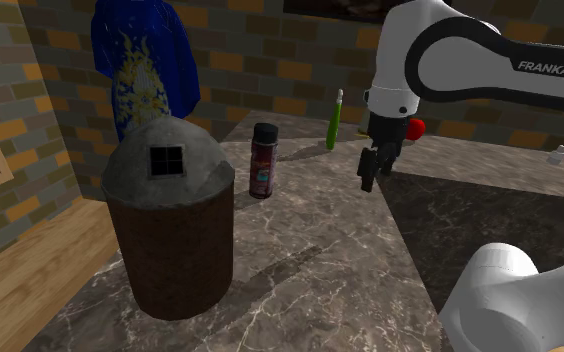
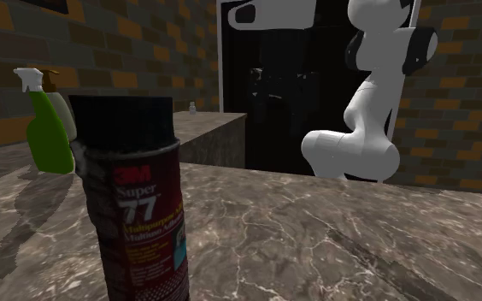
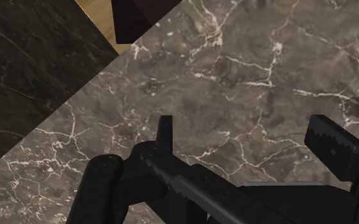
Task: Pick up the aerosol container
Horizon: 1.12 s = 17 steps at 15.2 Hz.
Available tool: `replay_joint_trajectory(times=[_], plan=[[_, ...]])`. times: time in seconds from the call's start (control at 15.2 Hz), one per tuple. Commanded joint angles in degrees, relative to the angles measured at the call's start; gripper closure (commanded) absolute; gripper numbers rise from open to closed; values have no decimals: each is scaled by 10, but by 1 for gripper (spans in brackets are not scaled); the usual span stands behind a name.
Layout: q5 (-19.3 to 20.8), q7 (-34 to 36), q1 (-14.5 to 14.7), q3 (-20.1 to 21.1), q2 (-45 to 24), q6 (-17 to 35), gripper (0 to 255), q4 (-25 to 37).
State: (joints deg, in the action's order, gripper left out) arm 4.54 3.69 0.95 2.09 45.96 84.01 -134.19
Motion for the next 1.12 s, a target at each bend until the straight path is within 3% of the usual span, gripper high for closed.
replay_joint_trajectory(times=[0.0, 0.53, 1.06], plan=[[0, 0, 0, 0, 0, 0, 0, 0], [-24, 20, 8, 19, -155, 45, 0, 139], [-35, 37, 15, 38, -310, 50, 0, 319]])
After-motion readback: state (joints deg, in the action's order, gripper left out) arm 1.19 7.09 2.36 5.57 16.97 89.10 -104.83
